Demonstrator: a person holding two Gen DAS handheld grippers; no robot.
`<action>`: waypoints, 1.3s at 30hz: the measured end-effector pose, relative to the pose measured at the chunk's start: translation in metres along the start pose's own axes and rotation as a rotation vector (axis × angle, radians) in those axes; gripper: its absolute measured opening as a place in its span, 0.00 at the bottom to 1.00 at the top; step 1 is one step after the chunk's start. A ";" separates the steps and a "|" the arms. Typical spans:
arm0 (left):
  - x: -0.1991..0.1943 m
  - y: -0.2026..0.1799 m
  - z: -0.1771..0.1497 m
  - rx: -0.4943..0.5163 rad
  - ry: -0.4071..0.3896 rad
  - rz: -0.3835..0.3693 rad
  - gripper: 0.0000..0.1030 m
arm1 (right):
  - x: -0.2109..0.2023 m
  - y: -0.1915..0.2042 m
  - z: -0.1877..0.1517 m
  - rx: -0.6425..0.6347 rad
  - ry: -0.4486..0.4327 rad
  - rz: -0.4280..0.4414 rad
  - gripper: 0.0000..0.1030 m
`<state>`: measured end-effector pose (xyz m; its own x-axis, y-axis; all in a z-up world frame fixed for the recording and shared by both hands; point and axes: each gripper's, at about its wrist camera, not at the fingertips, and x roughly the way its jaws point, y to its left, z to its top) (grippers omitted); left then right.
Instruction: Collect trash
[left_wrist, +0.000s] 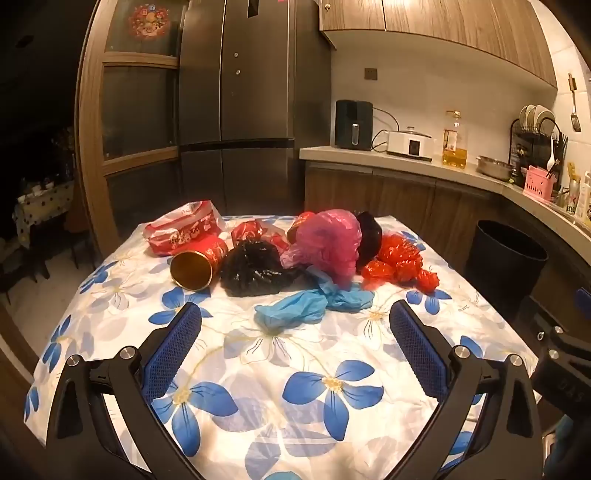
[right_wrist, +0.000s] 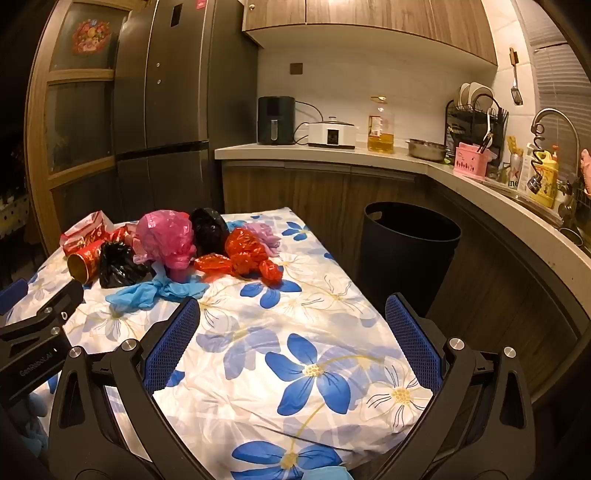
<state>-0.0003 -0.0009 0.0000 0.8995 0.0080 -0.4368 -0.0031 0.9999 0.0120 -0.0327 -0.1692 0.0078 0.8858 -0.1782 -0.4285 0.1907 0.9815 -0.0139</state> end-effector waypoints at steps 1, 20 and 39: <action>0.000 0.000 0.000 0.003 0.000 0.006 0.95 | 0.000 0.000 0.000 0.002 -0.001 0.001 0.96; -0.003 -0.002 0.000 0.007 -0.016 -0.051 0.95 | 0.000 -0.002 0.002 0.002 -0.007 0.002 0.96; -0.002 -0.003 0.000 0.003 -0.019 -0.062 0.95 | 0.000 -0.002 0.003 0.004 -0.007 0.002 0.96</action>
<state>-0.0019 -0.0035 0.0010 0.9060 -0.0541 -0.4198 0.0542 0.9985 -0.0117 -0.0321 -0.1709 0.0101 0.8893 -0.1765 -0.4220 0.1905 0.9816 -0.0092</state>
